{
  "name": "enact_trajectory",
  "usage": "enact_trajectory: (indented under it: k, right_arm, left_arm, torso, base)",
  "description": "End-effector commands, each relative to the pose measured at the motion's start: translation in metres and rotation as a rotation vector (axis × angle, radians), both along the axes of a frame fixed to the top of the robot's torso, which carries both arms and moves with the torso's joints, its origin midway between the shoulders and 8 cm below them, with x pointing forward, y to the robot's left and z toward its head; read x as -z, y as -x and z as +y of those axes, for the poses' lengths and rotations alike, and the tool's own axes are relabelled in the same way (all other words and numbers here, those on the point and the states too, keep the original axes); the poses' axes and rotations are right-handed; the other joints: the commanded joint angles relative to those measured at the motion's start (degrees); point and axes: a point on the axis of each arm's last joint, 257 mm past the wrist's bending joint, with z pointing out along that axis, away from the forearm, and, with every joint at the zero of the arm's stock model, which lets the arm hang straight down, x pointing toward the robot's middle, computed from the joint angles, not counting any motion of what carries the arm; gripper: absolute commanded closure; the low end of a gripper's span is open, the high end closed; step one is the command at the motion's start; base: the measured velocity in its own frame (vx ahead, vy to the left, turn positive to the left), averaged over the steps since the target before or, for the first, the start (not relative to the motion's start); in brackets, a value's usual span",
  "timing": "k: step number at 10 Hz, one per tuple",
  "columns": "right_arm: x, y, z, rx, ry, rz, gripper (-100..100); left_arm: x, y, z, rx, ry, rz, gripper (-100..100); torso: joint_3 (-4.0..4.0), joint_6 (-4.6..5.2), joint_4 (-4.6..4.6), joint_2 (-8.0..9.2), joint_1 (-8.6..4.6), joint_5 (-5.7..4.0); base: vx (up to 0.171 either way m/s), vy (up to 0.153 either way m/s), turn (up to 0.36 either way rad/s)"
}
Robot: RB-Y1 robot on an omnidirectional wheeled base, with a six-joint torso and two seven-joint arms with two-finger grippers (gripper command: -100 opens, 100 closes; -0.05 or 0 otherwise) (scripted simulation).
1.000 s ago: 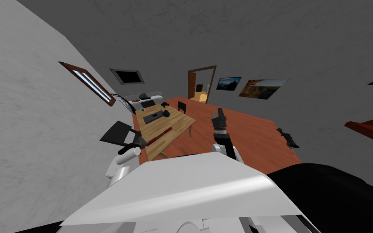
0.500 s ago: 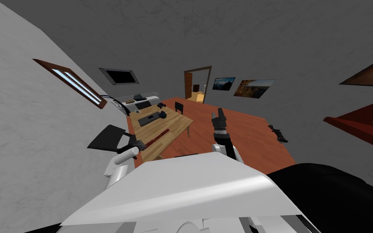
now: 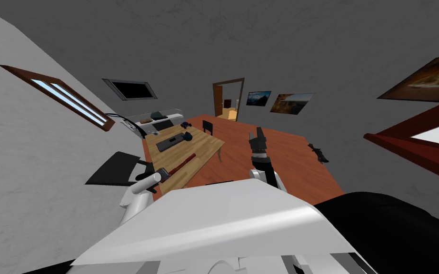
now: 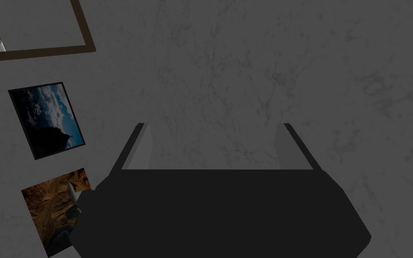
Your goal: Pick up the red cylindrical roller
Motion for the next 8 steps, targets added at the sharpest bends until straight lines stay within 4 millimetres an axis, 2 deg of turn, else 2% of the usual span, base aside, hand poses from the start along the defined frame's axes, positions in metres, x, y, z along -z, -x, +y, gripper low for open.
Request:
enact_trajectory:
  k: [1,4,6,8]
  right_arm:
    - [0.000,0.000,0.000,0.000,0.000,0.000,0]
    - [0.000,0.000,0.000,0.000,0.000,0.000,0]
    - [0.000,0.000,0.000,0.000,0.000,0.000,0]
    - [0.000,0.000,0.000,0.000,0.000,0.000,0]
  left_arm:
    - [0.009,0.009,0.009,-0.031,0.024,0.042,-100]
    - [0.023,0.025,0.016,-0.067,0.056,0.098,-100]
    - [0.033,0.042,0.030,-0.119,0.094,0.164,-100]
    - [0.042,0.056,0.034,-0.149,0.123,0.210,-100]
  torso:
    - [0.00,0.00,0.00,0.00,0.00,0.00]
    - [-0.04,0.04,-0.01,-0.07,-0.10,-0.02]
    - [-0.05,0.03,-0.02,-0.10,-0.03,-0.01]
    - [-0.09,0.00,-0.03,-0.14,-0.09,-0.02]
  base:
    - [0.042,-0.041,-0.142]
    - [0.051,-0.035,-0.101]
    - [0.073,-0.038,-0.174]
    - [0.069,-0.037,-0.088]
